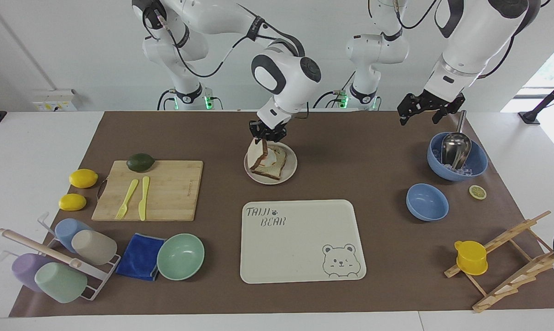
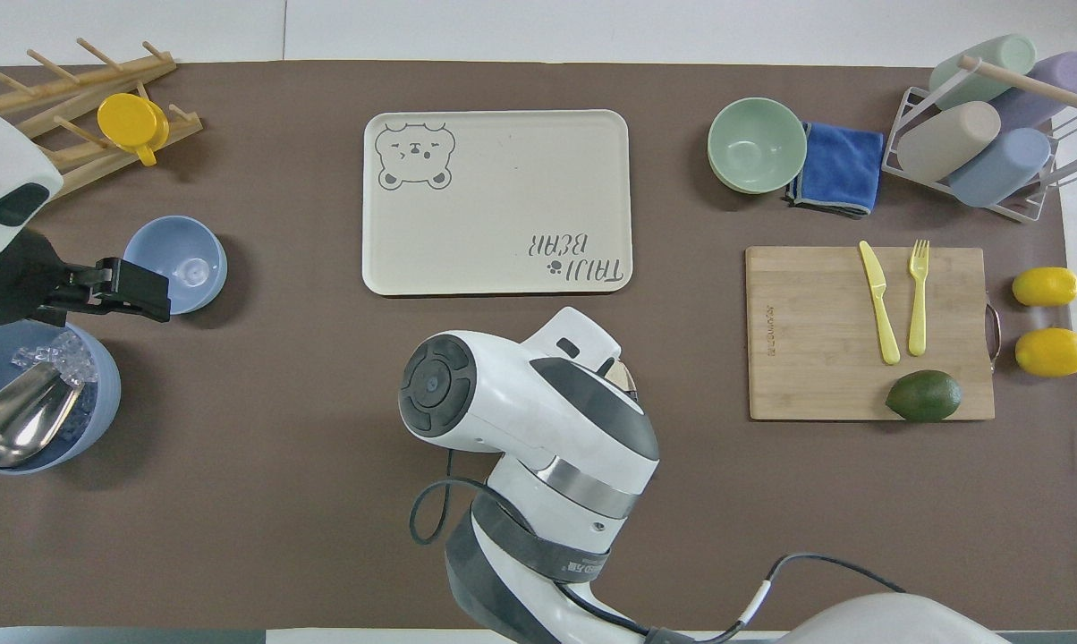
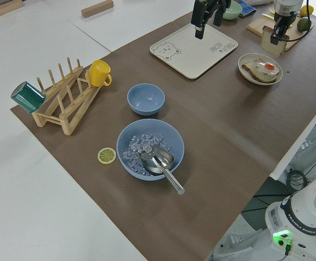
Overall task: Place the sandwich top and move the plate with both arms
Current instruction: 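Lower the bread slice onto the egg on the plate with the right gripper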
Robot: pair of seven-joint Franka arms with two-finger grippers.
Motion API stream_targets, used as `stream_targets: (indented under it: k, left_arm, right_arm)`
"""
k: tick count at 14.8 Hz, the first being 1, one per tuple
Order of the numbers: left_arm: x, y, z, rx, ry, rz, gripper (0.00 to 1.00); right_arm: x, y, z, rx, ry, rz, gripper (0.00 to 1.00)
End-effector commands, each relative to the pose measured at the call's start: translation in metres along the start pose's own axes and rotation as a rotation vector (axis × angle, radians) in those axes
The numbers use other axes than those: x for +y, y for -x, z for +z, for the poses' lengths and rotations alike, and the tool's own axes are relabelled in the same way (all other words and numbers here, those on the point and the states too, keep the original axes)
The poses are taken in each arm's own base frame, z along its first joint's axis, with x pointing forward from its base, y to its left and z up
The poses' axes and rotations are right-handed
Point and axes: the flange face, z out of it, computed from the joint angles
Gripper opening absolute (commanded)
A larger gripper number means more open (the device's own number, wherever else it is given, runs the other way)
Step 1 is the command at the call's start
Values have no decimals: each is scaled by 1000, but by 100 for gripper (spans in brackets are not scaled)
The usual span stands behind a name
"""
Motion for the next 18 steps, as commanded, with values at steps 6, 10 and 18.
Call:
stream_targets:
  k: [6,10,18]
  left_arm:
    - [-5,3,-6,-4,-15,0,100]
    - [-5,4,-7,-2,-15,0,100]
    - [-5,4,-7,-2,-13,1,100]
  right_arm:
    - [-7,6,5,-9,-72,18,0]
    - [-11,6,6,7,-91,13,1]
    - [-19,-1,0,-20,-236,46,82]
